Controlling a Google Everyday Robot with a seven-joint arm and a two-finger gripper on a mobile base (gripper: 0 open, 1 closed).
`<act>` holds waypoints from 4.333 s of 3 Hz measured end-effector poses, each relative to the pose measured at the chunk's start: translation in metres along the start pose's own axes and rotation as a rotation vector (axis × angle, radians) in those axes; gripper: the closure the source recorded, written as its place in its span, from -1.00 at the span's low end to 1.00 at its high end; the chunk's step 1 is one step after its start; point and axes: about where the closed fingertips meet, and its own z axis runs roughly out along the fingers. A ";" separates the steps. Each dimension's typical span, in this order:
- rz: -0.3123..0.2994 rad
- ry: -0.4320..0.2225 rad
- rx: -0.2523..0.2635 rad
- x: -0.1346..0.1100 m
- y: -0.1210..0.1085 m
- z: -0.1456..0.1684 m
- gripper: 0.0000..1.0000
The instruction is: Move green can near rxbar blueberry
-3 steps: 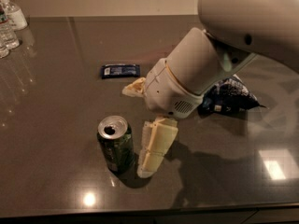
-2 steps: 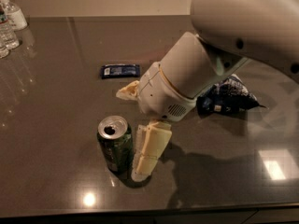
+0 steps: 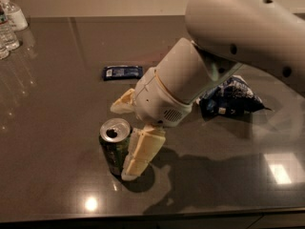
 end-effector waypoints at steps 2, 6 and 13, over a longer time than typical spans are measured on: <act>0.003 -0.037 -0.013 -0.006 -0.003 -0.004 0.27; 0.144 -0.015 0.214 0.017 -0.123 -0.072 1.00; 0.341 -0.044 0.287 0.069 -0.241 -0.049 -0.43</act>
Offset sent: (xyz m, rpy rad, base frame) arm 0.0075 0.0005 0.0124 0.0595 0.0431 0.0052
